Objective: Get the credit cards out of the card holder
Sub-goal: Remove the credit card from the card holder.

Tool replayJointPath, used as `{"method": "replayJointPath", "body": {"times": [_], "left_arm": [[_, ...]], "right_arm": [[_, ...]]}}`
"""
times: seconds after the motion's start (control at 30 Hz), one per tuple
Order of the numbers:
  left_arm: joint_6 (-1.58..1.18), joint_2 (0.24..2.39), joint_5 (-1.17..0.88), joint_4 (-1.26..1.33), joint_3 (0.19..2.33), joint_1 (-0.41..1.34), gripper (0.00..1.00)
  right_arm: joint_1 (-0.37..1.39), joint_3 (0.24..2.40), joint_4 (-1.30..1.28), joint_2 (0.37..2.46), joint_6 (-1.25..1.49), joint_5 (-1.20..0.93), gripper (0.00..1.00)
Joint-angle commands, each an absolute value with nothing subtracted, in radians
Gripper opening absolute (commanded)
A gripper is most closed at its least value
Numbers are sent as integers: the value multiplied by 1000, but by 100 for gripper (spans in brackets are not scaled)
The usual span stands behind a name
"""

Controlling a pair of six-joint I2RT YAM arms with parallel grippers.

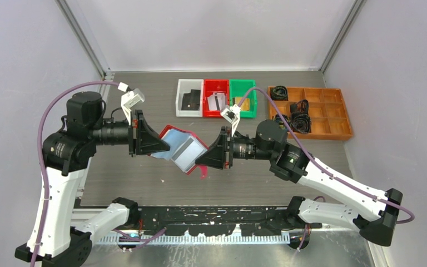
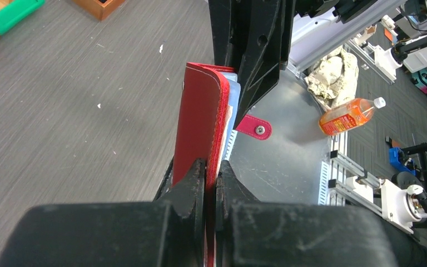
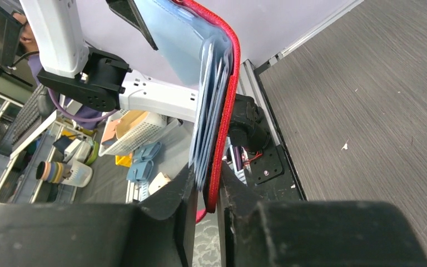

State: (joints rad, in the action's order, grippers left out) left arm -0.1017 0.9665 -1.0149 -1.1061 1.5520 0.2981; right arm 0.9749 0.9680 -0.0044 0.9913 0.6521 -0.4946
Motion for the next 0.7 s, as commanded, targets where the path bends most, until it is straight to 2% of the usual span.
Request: {"method": "replayJointPath", "body": {"times": [0.0, 0.1, 0.27, 0.37, 0.67], "left_arm": [[-126, 959, -1061, -1051, 1592, 298, 0], [-133, 962, -1060, -1049, 1596, 298, 0], [-155, 967, -1065, -1034, 1598, 298, 0], [-158, 966, -1068, -1035, 1598, 298, 0], [-185, 968, -1092, -1021, 1598, 298, 0]], "right_arm": [[974, 960, 97, 949, 634, -489, 28], [974, 940, 130, 940, 644, -520, 33], [974, 923, 141, 943, 645, -540, 33], [974, 914, 134, 939, 636, -530, 26], [975, 936, 121, 964, 615, -435, 23]]}}
